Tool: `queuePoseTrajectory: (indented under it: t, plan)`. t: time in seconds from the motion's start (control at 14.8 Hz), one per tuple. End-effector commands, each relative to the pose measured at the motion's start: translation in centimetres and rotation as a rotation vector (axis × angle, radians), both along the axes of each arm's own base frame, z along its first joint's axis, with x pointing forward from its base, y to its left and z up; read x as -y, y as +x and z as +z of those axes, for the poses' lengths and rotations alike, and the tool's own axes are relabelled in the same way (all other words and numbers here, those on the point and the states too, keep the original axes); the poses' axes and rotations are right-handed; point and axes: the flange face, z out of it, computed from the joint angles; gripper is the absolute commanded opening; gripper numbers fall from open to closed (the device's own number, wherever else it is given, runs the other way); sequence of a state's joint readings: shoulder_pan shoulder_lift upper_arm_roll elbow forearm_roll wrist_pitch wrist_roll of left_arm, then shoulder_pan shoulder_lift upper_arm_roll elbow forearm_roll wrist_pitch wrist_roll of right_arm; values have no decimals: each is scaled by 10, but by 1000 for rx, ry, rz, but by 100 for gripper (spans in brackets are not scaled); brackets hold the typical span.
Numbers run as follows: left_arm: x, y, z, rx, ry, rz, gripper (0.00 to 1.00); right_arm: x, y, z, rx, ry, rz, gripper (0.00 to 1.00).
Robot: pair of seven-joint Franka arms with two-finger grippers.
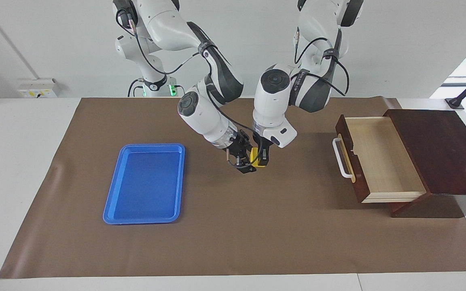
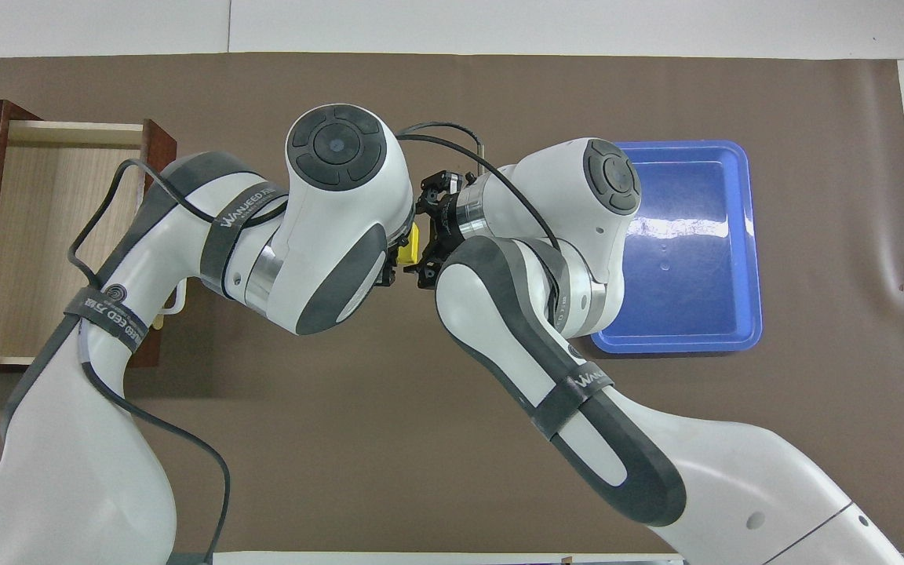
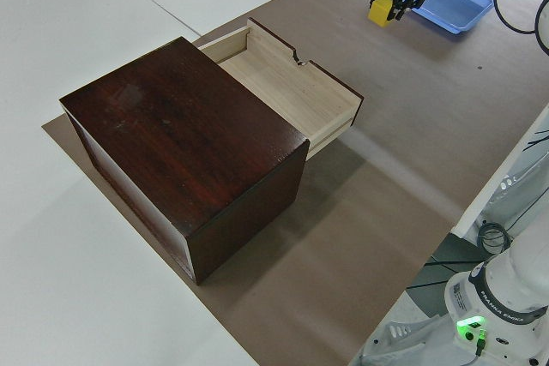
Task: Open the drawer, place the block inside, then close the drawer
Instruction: 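Grasp the block with the left gripper and open the right gripper, then lower the block into the open drawer with the left gripper while the right gripper withdraws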
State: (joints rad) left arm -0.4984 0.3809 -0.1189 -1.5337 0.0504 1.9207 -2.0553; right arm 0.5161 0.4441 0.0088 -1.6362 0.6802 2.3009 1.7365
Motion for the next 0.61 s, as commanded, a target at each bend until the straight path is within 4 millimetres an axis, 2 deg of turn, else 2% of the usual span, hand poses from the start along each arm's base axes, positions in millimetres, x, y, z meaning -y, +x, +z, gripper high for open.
queuePoseTrajectory:
  t: [0.0,0.2,0.34,0.47,0.54]
  plan:
    - [-16,2,21,3,24,9,0,2,1,-1,16,-6,-1,87]
    - [-63,25,58,-23,43,42,0,18,8,0,21,-8,4,87]
    - [-86,29,77,-73,66,-38,0,49,17,5,28,-11,2,91]
    - [-146,48,92,-88,72,-1,0,80,21,14,67,-14,76,94]
    - [-173,50,114,-54,57,17,0,98,22,19,95,-16,137,96]
